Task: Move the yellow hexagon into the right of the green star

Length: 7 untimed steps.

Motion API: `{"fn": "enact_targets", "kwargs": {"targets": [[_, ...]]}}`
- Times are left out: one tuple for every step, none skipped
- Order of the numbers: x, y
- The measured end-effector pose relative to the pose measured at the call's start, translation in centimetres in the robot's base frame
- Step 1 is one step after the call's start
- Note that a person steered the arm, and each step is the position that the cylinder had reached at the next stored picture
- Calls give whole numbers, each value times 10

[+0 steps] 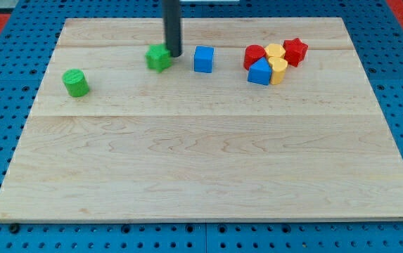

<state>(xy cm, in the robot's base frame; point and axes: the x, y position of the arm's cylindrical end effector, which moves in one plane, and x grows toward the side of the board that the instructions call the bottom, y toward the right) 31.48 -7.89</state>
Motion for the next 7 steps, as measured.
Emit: {"fn": "enact_targets", "kwargs": {"targets": [[44,-80],[52,-59],[78,49],[79,188],[52,255],[-11,269],[-60,269]]}}
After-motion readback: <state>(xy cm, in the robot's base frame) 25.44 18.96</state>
